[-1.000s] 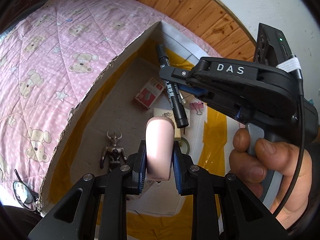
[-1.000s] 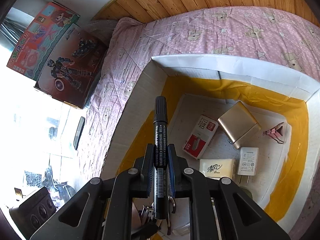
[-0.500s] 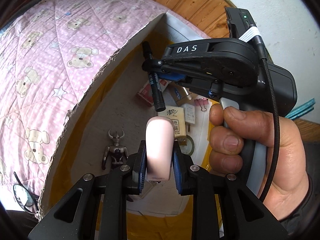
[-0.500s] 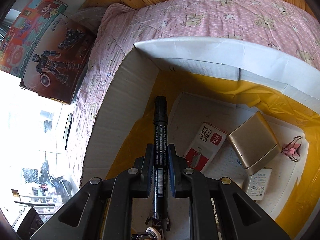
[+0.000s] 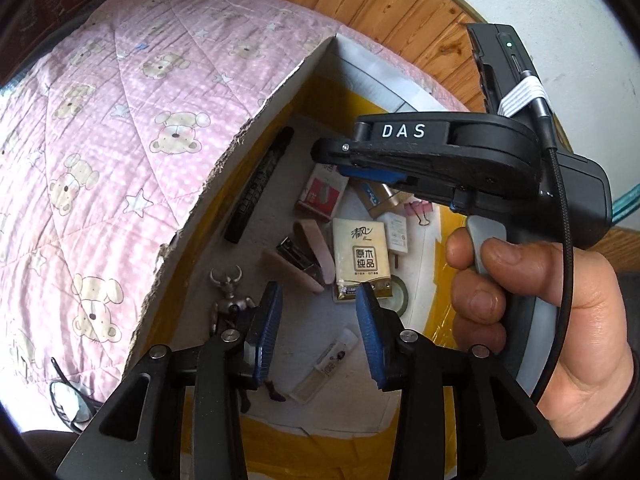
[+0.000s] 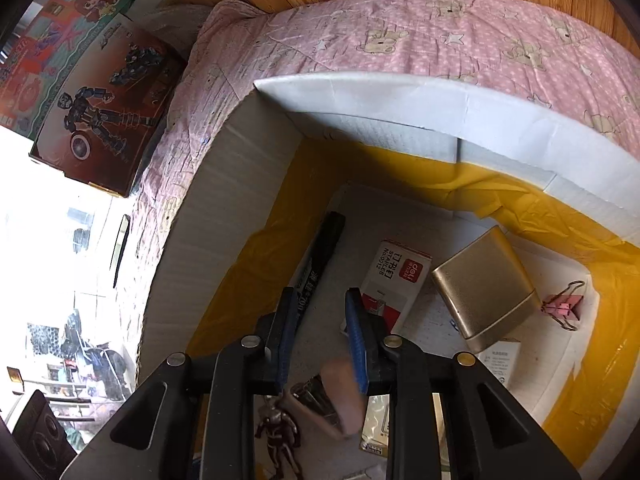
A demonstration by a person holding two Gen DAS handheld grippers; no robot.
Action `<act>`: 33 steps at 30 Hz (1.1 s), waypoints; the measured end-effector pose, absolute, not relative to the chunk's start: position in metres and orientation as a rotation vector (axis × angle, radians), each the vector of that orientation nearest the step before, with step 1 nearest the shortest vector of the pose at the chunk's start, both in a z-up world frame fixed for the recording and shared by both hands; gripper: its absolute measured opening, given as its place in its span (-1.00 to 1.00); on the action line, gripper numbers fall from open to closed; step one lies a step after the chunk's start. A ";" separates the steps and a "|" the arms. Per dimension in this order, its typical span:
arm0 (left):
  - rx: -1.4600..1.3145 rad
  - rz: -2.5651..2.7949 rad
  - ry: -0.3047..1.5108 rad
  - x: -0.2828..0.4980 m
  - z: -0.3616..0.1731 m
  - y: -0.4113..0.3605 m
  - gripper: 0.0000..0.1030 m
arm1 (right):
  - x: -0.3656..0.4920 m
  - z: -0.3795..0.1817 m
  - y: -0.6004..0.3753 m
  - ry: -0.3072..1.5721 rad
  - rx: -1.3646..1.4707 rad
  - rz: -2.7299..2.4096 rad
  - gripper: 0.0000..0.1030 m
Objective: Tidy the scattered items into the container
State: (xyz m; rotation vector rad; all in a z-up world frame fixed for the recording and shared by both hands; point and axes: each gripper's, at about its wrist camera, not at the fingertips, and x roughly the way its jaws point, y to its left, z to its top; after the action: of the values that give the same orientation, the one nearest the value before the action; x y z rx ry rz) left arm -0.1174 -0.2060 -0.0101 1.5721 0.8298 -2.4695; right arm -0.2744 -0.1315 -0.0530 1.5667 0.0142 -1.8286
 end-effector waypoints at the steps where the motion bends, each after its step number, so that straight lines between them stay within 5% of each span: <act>1: 1.559 -2.477 0.814 -0.113 -0.006 -0.205 -0.23 | -0.270 -0.048 -0.130 0.041 1.550 -1.830 -0.39; 6: 1.487 -2.531 0.668 -0.094 0.012 -0.192 -0.20 | -0.244 -0.024 -0.110 0.188 1.464 -1.844 -0.17; 16: 1.337 -2.583 0.448 -0.061 0.047 -0.164 -0.12 | -0.174 0.011 -0.063 0.420 1.297 -1.889 -0.09; 33: 1.296 -2.623 0.377 -0.026 0.065 -0.120 0.03 | -0.075 0.055 0.005 0.730 1.013 -1.973 0.14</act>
State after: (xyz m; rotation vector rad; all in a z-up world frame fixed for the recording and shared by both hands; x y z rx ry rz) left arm -0.0260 -0.1204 0.0645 1.2956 0.3774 -2.6233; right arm -0.0750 0.0045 0.0546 1.0127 0.7299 -1.9732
